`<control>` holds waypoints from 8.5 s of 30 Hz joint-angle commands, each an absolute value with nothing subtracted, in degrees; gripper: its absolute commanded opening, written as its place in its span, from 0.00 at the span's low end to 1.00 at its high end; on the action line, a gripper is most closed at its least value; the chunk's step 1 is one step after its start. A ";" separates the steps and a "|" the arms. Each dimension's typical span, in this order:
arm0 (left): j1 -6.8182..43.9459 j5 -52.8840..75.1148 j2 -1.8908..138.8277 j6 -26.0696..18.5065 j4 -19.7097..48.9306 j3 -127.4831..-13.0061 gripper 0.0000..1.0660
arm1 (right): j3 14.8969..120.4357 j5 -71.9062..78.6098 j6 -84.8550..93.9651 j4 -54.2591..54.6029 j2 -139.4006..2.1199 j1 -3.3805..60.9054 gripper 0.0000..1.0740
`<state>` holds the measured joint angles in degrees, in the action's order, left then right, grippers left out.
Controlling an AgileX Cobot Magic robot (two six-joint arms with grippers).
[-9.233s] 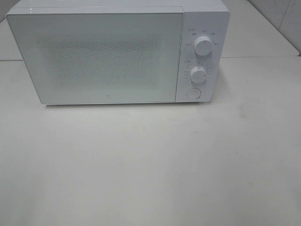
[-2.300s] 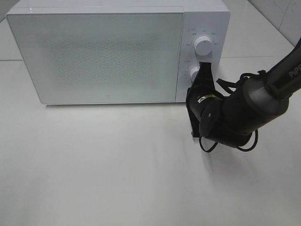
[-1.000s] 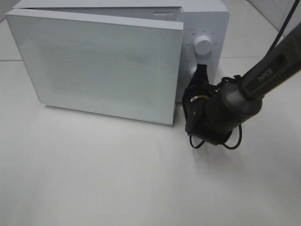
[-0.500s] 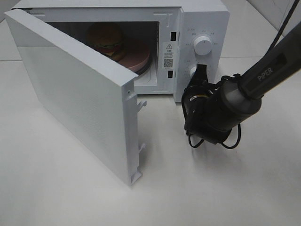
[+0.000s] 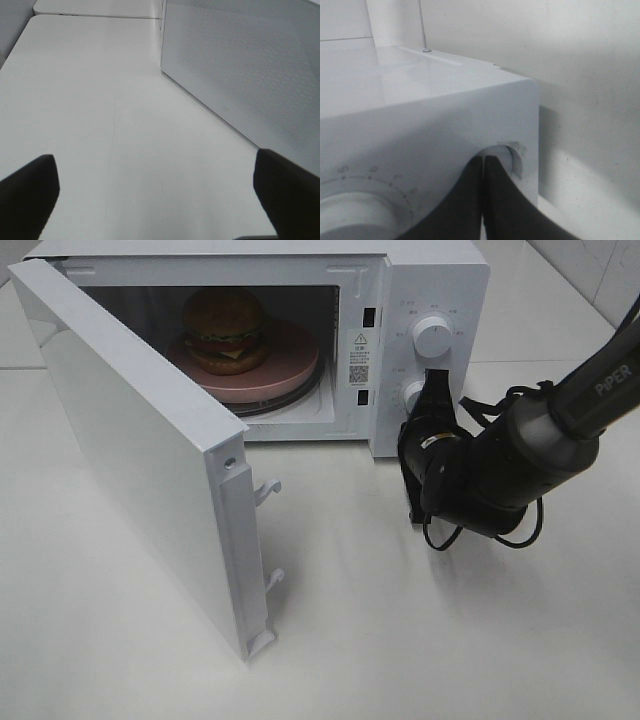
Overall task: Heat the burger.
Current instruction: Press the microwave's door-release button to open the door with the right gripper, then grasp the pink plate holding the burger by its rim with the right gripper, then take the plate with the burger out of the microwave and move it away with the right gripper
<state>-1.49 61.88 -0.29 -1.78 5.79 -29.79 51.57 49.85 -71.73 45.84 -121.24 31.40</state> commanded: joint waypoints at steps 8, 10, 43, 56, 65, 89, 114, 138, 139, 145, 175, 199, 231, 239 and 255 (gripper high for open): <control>-1.66 61.19 -0.57 -1.83 6.02 -29.56 0.92 | 44.52 48.76 -67.95 40.79 -111.90 31.05 0.00; -1.66 61.19 -0.57 -1.83 6.02 -29.56 0.92 | 42.80 47.56 -66.58 40.28 -110.24 31.05 0.00; -1.66 61.19 -0.57 -1.83 6.02 -29.56 0.92 | 38.22 -6.53 -2.18 34.21 -85.37 24.52 0.00; -1.66 61.19 -0.57 -1.83 6.02 -29.56 0.92 | 52.08 -35.41 9.28 8.88 -85.37 24.18 0.01; -1.66 61.19 -0.57 -1.83 6.02 -29.56 0.92 | 56.15 -40.79 37.53 7.10 -85.37 24.18 0.01; -1.66 61.19 -0.57 -1.83 6.02 -29.56 0.92 | 56.49 -38.27 80.16 -5.16 -85.37 24.35 0.09; -1.66 61.19 -0.57 -1.83 6.02 -29.56 0.92 | 60.56 -25.73 67.95 -10.49 -90.18 31.05 0.90; -1.66 61.19 -0.57 -1.83 6.02 -29.56 0.92 | 72.94 -20.17 68.24 -10.43 -103.36 34.78 0.86; -1.66 61.19 -0.57 -1.83 6.02 -29.56 0.92 | 72.94 -20.17 68.24 -10.43 -103.36 34.78 0.86; -1.66 61.19 -0.57 -1.83 6.02 -29.56 0.92 | 74.03 -19.02 68.24 -10.43 -104.39 35.75 0.84; -1.66 61.19 -0.57 -1.83 6.02 -29.56 0.92 | 87.32 -18.45 66.29 -10.20 -118.83 36.38 0.79; -1.66 61.19 -0.57 -1.83 5.84 -29.56 0.92 | 104.05 -22.46 63.60 -9.00 -131.55 36.04 0.75; -1.66 61.19 -0.57 -1.83 5.84 -29.56 0.92 | 110.24 -24.58 70.87 -1.89 -136.99 34.32 0.00; -1.66 61.19 -0.57 -1.83 5.84 -29.56 0.92 | 107.43 -26.64 76.78 0.00 -134.24 34.95 0.00; -1.66 61.19 -0.57 -1.83 5.84 -29.56 0.92 | 97.80 -25.32 90.64 5.50 -125.02 34.84 0.00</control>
